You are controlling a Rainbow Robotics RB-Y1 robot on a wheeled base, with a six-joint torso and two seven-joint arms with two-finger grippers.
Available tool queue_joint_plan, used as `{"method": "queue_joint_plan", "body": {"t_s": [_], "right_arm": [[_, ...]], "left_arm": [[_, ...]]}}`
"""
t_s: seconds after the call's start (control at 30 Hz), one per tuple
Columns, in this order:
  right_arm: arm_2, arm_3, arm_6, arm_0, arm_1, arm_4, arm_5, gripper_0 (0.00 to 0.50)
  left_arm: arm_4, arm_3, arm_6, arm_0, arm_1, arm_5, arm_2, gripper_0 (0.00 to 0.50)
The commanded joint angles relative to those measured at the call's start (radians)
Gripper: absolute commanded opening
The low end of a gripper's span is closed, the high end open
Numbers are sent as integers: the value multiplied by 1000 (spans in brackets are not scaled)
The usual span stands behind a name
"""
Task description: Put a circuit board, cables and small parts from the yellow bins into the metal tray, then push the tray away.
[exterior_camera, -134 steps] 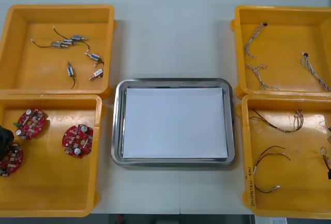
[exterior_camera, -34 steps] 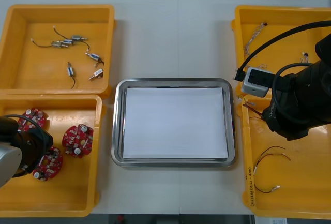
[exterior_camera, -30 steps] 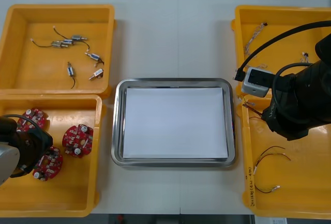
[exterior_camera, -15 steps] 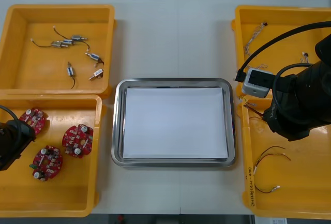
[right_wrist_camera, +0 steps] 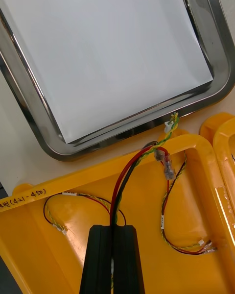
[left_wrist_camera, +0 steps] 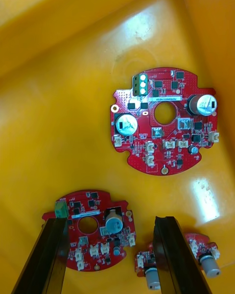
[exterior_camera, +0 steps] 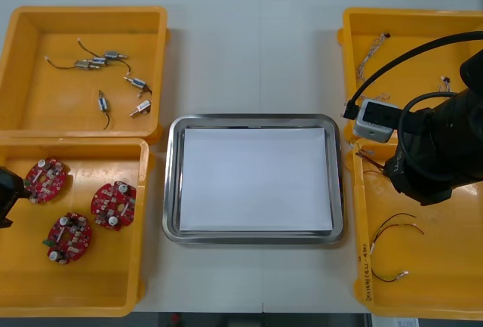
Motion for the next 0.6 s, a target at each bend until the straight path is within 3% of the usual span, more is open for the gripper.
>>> {"method": "queue_joint_plan", "body": {"t_s": [0.03,0.6], "right_arm": [[13,-26,-30,-32,-38,7,6,0],[13,-26,-30,-32,-38,9,12,0]], "left_arm": [[18,-37,69,51,17,6,40,500],[-30,-34,36,119,-82,-15,3,500]]}}
